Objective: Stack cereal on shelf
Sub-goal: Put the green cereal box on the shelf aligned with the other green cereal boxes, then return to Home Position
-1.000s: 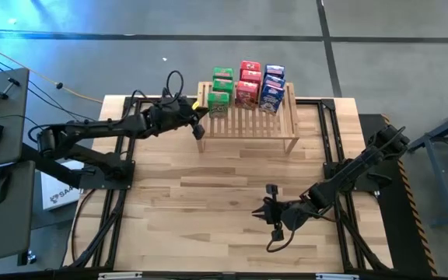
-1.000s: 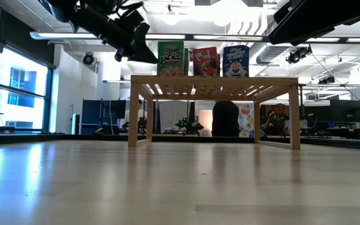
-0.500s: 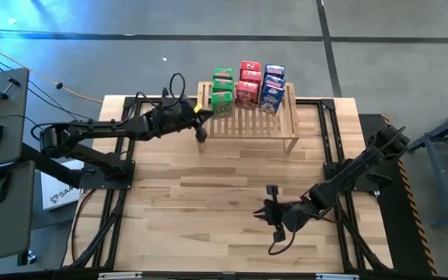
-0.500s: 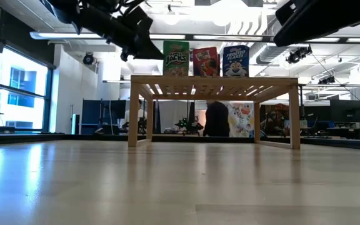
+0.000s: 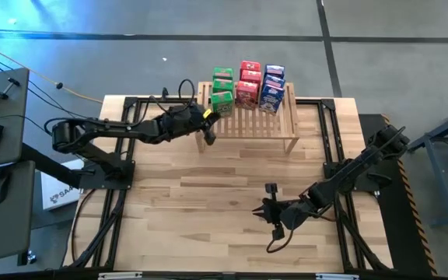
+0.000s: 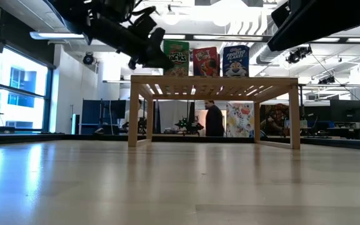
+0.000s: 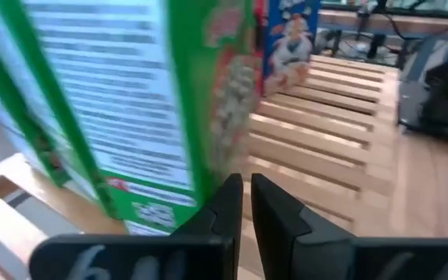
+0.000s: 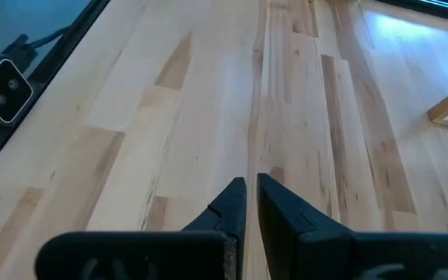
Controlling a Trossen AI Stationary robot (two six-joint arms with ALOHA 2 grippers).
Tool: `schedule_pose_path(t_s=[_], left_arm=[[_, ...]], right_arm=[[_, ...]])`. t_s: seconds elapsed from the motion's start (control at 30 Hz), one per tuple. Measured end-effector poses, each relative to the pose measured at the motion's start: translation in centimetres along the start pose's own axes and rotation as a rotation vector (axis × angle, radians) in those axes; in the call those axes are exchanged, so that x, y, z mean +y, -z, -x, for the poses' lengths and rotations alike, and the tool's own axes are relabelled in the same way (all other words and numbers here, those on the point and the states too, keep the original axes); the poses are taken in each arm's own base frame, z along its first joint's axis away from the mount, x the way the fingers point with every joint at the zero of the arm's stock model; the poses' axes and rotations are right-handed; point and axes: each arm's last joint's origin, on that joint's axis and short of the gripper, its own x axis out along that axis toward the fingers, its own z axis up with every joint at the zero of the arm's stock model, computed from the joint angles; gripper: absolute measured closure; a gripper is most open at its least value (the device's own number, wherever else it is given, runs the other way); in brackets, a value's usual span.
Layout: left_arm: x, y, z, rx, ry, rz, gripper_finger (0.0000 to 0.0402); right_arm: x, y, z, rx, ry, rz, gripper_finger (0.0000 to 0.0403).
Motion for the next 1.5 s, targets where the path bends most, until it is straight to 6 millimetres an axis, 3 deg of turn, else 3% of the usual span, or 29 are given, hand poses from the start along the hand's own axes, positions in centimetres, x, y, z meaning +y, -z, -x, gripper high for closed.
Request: schedule_pose_path(t_s=[0.43,0.67,0.83,1.07,1.23,1.5], left_arm=[[1.4,0.3,-1.5,-0.061,-0.043,0.03,0.0381],[1.3,-0.1,-1.2,-0.077,-0.016,0.002,0.0381],[0.6,-0.8,0.2,-0.077,0.088,-0.048,0.0381],[-1.1,1.2,3.5,-0.06,0.258,-0.066,0.0381],[-1.8,2.5,6.0,-0.067,0.36,-0.047,0.0381],[-1.6,3.7,9.1,-0.112,0.44,-0.046,0.0381]], right_arm=[[0.0,0.0,0.0,-0.002,-0.002,-0.001,0.0382],[0.0,0.0,0.0,-0.003,-0.003,0.003,0.0382],[0.3,0.0,0.2,0.007,-0.04,0.01,0.0389],[0.0,0.7,1.1,0.017,-0.055,0.078,0.0402],[-2.2,2.6,2.7,-0.133,-0.111,0.024,0.0403],[-7.2,6.1,7.4,-0.359,-0.122,-0.028,0.0403]])
